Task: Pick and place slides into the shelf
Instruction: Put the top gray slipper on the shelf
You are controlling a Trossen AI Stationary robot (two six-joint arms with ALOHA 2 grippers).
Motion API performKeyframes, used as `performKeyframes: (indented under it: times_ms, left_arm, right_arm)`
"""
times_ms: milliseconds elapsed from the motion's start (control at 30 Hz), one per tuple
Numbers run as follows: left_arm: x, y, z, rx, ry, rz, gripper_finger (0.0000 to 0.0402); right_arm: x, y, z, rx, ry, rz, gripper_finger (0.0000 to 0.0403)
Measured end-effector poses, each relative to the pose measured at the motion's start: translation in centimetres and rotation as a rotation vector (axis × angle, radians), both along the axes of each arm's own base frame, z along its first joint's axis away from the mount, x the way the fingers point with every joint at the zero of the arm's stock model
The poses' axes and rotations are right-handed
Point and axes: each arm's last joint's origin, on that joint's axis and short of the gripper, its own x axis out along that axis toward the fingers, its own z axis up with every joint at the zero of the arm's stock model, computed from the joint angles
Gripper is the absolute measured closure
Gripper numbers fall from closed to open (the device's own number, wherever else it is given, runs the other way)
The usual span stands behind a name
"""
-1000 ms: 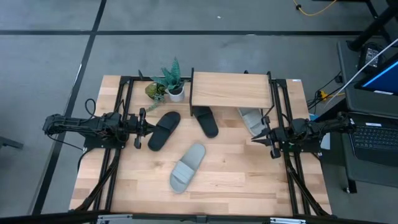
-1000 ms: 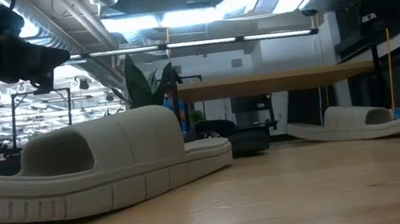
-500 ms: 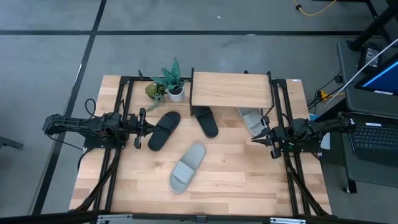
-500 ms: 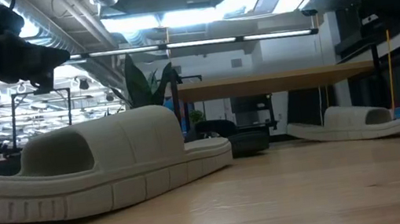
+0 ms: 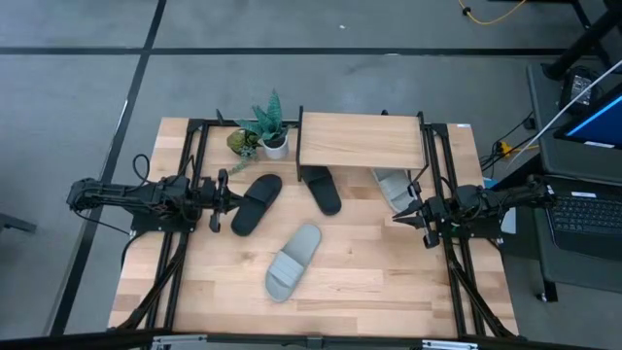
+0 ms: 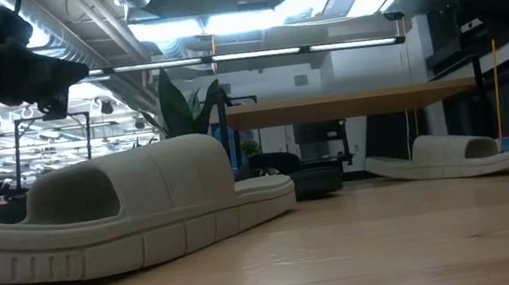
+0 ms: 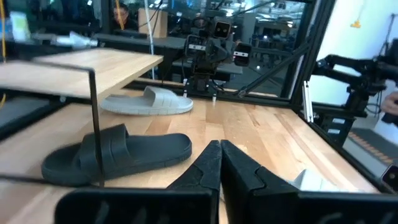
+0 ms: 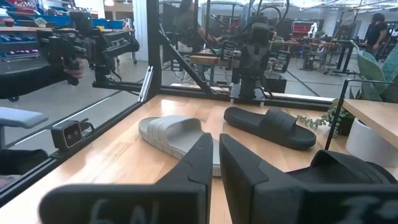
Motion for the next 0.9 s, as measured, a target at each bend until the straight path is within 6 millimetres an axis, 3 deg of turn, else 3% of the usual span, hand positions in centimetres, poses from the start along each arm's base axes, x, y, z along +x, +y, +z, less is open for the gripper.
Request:
performKeyframes:
  times_ms: [100,433,900]
  left_arm:
    - [0.0,0.0,0.1,-0.009,-0.005,0.002,0.0401]
    - [0.0,0.0,0.1,0.219,-0.003,-0.007,0.0401]
    - [-0.1,0.0,1.2,0.214,-0.028,-0.007,0.0401]
  right_arm:
    - [0.0,0.0,0.0,-0.021,-0.005,0.0,0.037]
    - [0.0,0.0,0.0,-0.046,-0.011,-0.001,0.037]
    - [0.0,-0.1,0.2,-0.019,-0.02,-0.029,0.0373]
